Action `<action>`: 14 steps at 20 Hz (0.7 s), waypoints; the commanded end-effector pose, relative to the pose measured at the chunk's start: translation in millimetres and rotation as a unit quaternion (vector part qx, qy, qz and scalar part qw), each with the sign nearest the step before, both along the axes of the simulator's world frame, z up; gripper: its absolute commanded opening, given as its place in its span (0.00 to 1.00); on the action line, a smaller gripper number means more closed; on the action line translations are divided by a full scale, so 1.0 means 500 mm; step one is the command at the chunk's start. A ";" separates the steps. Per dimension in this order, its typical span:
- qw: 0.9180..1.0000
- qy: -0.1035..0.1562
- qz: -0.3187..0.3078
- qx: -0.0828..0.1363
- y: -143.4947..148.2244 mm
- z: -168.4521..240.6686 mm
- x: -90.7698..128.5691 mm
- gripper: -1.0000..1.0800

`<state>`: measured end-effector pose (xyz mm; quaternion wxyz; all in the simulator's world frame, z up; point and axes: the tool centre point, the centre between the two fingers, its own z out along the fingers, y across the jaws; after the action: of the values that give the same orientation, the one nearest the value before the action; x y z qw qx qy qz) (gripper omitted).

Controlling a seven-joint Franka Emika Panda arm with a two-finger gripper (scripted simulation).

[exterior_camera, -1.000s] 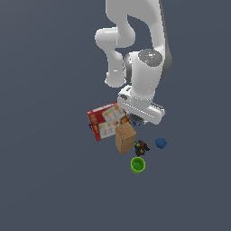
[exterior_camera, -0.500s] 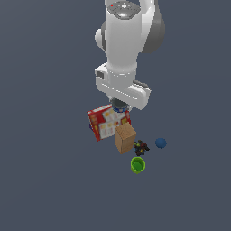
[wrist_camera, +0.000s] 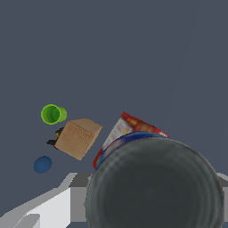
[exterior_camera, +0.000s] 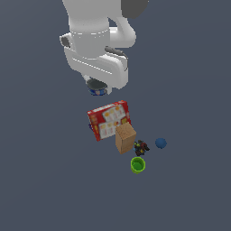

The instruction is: Pick up a designated object from a clutter of objects.

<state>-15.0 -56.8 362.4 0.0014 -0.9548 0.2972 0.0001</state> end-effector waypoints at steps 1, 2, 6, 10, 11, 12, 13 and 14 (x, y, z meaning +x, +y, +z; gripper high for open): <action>1.000 0.000 0.000 -0.001 -0.030 0.039 0.004 0.00; 1.000 0.000 0.000 -0.001 -0.041 0.052 0.006 0.00; 1.000 0.000 0.000 -0.001 -0.073 0.093 0.013 0.00; 1.000 0.000 0.000 -0.001 -0.094 0.119 0.018 0.00; 1.000 0.000 0.000 -0.001 -0.097 0.123 0.019 0.00; 1.000 0.000 0.000 -0.002 -0.100 0.127 0.020 0.00; 1.000 0.000 0.000 -0.002 -0.102 0.130 0.021 0.00; 1.000 0.000 0.000 -0.002 -0.104 0.132 0.021 0.00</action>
<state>-5.1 -107.0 425.4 -0.0001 -0.9548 0.2971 0.0002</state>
